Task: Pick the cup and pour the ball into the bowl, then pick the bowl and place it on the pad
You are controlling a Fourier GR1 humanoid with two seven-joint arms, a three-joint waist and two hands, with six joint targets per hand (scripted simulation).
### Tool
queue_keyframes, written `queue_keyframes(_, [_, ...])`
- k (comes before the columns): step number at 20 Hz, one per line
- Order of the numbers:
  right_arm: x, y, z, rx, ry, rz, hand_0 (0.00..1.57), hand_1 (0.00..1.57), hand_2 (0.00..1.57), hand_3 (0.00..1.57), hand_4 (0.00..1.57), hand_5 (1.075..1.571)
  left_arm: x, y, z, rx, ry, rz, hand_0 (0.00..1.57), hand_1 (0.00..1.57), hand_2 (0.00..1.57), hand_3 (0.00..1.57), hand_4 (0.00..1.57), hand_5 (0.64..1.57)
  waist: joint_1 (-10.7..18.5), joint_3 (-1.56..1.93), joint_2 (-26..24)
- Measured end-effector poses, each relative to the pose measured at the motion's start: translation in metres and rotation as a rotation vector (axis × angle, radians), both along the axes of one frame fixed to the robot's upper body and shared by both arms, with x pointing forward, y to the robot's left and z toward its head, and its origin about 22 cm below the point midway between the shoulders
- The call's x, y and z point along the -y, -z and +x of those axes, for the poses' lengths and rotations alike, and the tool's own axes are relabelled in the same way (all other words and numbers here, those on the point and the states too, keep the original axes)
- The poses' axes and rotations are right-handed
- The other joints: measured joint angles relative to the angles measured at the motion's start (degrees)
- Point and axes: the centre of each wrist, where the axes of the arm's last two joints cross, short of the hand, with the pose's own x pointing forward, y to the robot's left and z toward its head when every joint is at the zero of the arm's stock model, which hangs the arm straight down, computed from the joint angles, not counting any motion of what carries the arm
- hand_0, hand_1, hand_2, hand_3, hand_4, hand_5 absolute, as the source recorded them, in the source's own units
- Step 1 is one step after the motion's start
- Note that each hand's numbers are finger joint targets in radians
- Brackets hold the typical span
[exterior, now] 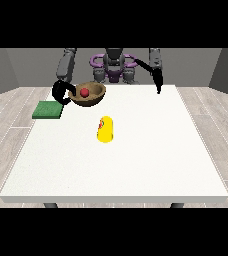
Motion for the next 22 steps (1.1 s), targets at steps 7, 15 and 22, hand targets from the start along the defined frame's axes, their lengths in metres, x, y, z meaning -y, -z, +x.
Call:
queue_keyframes(7, [0.046,-0.018,-0.005,-0.063,-0.013,-0.023,1.57,1.57,1.57,0.83,0.89,1.568,0.007,0.017,-0.006,-0.049,-0.024,0.003,0.0,0.0,0.0,0.0,0.0,0.714,-2.1,0.14,-2.4])
queue_keyframes(15, [0.115,-0.055,-0.007,0.022,0.029,-0.01,1.57,1.57,1.57,0.86,0.87,1.571,0.034,0.002,0.003,0.048,0.006,0.018,0.0,0.0,0.0,0.0,0.0,0.716,-0.3,0.19,3.7])
queue_keyframes(22, [0.173,-0.077,-0.022,0.145,0.075,0.03,1.57,1.57,1.57,0.31,0.86,1.57,0.051,-0.03,0.012,0.201,0.038,0.041,0.0,0.0,0.0,0.0,0.0,0.699,1.9,0.24,12.5])
